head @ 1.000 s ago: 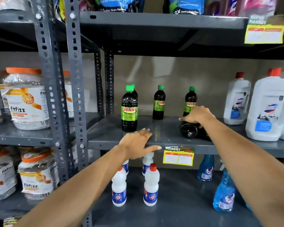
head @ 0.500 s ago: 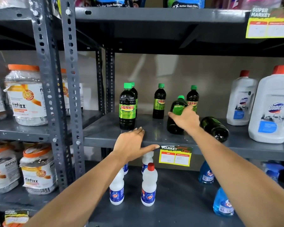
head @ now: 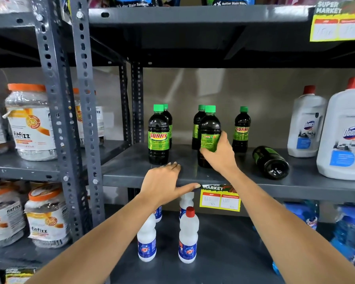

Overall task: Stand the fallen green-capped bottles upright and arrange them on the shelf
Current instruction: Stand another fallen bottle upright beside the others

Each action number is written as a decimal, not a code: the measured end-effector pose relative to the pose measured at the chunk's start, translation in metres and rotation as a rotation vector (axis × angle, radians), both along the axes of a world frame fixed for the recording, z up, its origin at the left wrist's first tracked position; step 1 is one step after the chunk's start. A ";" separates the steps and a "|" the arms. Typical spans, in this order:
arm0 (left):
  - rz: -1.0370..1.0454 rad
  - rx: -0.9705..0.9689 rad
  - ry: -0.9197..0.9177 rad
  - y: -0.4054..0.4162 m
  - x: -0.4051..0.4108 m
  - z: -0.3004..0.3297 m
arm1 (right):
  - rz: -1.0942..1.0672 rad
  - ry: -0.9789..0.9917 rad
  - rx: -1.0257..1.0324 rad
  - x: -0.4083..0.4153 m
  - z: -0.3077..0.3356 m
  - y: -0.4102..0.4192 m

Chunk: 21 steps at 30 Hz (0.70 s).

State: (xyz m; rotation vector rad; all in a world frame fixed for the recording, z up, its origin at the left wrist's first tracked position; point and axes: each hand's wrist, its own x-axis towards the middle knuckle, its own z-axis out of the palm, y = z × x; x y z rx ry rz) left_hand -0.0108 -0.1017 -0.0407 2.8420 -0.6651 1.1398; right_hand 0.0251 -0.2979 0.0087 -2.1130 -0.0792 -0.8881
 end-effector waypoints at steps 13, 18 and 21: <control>0.015 0.003 0.009 0.001 0.002 -0.001 | 0.237 0.084 0.241 0.012 -0.003 -0.009; 0.003 -0.005 0.029 0.002 0.003 -0.002 | 0.347 0.148 0.320 0.014 -0.001 -0.009; 0.000 -0.008 0.027 0.002 0.003 -0.002 | 0.318 0.156 0.277 0.014 -0.002 -0.009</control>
